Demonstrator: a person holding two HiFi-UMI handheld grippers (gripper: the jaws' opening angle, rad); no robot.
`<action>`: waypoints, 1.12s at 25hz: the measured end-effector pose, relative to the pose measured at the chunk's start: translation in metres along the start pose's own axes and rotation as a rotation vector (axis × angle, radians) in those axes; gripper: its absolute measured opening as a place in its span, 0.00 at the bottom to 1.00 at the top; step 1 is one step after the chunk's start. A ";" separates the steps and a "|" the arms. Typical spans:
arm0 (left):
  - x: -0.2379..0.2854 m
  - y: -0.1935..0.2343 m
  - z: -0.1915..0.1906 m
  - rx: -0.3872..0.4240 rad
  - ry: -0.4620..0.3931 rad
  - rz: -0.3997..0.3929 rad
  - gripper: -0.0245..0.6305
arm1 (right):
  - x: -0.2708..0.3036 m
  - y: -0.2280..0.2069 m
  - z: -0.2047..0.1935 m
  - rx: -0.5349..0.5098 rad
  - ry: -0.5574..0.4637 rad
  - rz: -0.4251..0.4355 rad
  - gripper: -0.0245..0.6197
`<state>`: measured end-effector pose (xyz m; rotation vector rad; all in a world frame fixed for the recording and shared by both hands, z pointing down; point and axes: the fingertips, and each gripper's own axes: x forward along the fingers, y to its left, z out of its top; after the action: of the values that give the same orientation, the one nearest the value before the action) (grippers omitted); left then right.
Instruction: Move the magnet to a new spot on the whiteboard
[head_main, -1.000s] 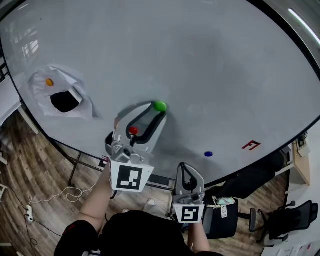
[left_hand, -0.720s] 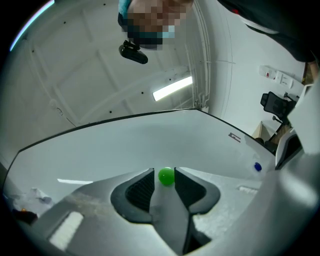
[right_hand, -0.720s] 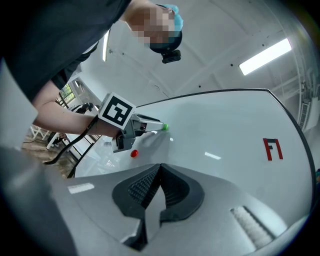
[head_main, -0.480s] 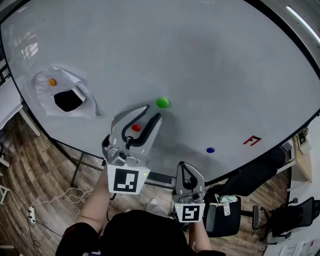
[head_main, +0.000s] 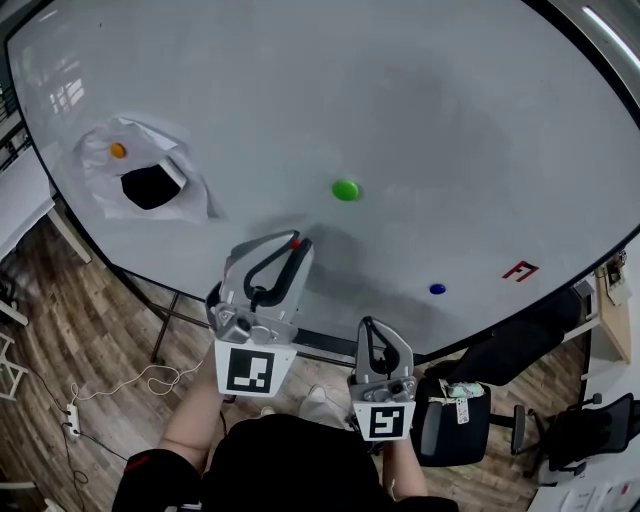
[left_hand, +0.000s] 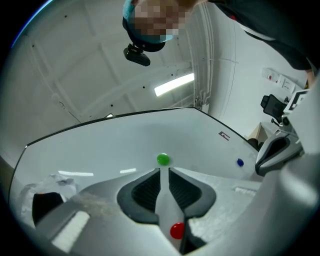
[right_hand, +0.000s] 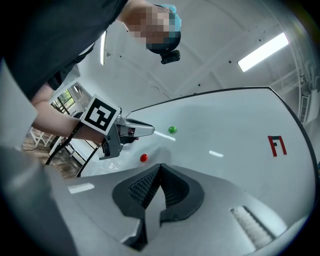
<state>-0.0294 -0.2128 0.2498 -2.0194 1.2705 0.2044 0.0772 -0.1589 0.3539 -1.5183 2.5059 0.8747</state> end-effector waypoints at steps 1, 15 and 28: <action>-0.003 -0.001 -0.002 -0.005 0.006 -0.003 0.12 | 0.000 0.002 0.000 0.002 -0.001 0.003 0.04; -0.056 -0.020 -0.037 -0.062 0.102 -0.036 0.04 | 0.006 0.029 0.003 0.021 0.003 0.035 0.04; -0.105 -0.039 -0.054 -0.084 0.137 -0.056 0.04 | 0.016 0.055 0.009 0.039 -0.016 0.082 0.04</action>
<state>-0.0619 -0.1631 0.3587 -2.1700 1.3059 0.0959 0.0213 -0.1474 0.3640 -1.4002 2.5745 0.8396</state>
